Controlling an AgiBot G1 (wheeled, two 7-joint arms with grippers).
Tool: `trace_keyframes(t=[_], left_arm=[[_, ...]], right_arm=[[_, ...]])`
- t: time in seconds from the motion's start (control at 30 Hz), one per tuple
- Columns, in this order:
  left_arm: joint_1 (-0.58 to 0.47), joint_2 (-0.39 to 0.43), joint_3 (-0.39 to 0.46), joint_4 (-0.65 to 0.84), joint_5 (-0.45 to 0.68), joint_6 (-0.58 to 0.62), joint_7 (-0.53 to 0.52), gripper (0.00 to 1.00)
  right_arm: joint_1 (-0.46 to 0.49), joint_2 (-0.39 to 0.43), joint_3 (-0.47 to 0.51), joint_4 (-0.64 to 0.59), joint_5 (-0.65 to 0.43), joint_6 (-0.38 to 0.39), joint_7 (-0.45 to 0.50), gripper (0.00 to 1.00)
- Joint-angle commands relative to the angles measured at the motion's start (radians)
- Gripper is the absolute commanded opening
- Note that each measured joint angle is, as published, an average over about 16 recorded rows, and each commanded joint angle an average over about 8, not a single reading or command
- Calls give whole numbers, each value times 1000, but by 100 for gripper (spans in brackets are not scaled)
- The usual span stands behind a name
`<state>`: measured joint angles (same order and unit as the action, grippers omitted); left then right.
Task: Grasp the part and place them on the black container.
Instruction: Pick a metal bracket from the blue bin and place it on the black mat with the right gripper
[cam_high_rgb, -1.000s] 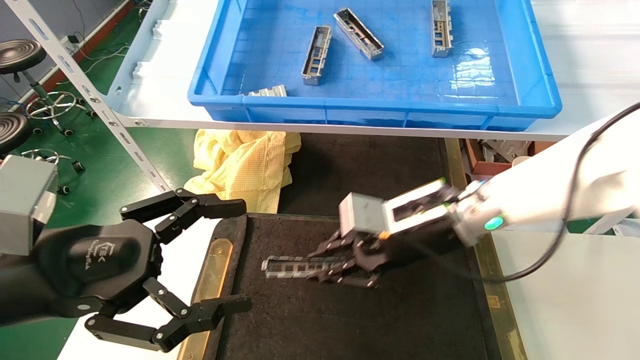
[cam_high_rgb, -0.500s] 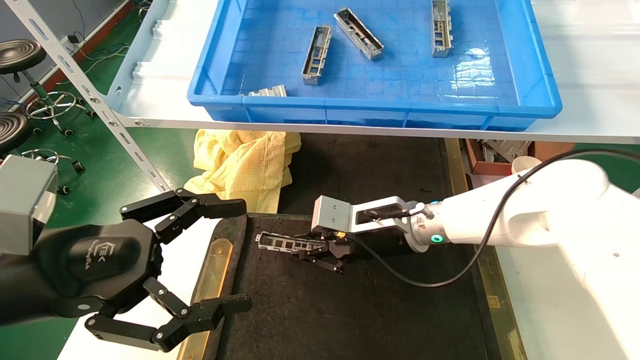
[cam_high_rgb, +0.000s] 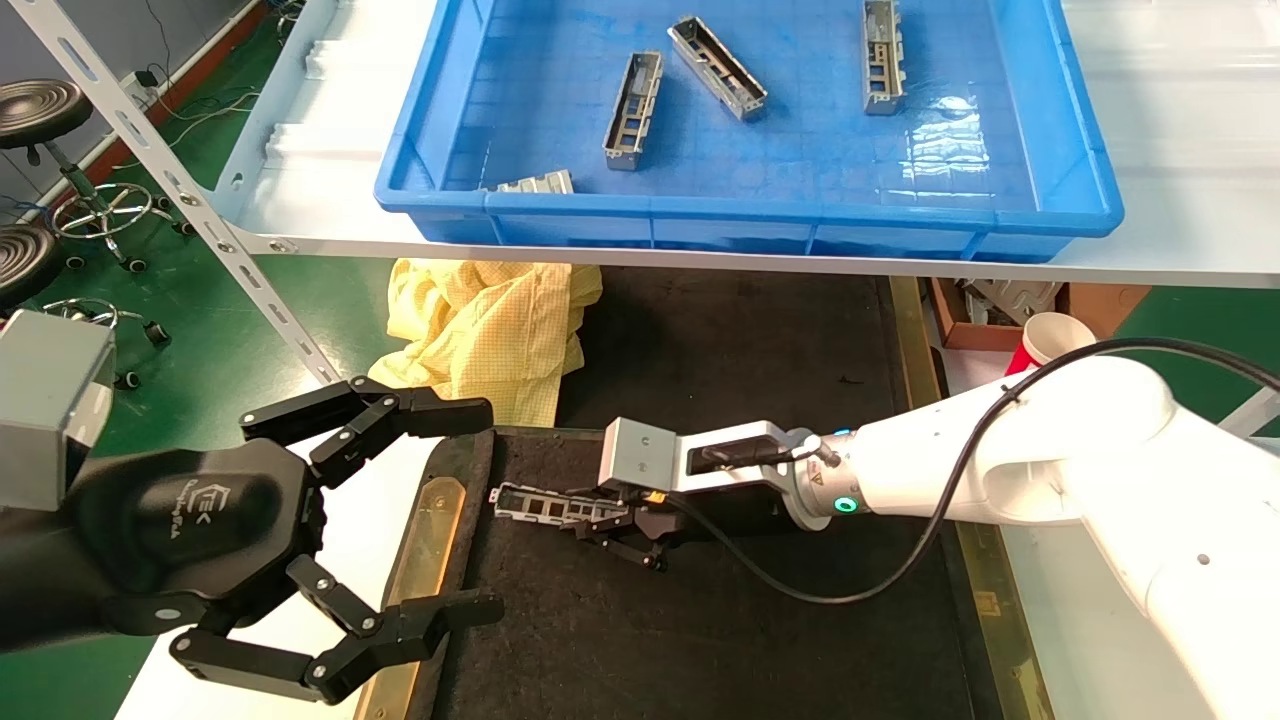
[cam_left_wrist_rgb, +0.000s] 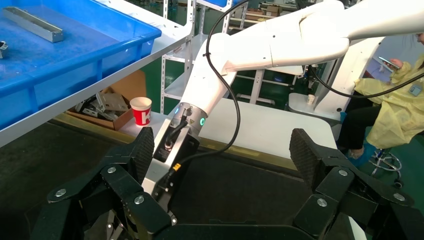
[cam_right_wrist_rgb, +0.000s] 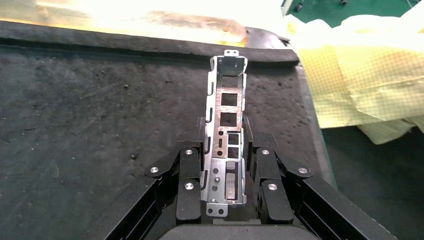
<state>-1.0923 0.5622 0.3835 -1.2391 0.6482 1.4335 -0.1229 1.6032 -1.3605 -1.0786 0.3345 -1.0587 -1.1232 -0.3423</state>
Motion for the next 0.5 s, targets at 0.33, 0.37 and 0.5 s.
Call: trace_keyframes(t=[0.33,0.37,0.5], left_arm=[[0,0,0,0,0,0,0,100],[0,0,0,0,0,0,0,100],[0,0,0,0,0,0,0,100]], right_arm=[[-23,-4,-52,66,27,55,16,0],[-24,-4,-58,73,30,60,19,0],[-28,-5,-82,94,41,80,30,29]])
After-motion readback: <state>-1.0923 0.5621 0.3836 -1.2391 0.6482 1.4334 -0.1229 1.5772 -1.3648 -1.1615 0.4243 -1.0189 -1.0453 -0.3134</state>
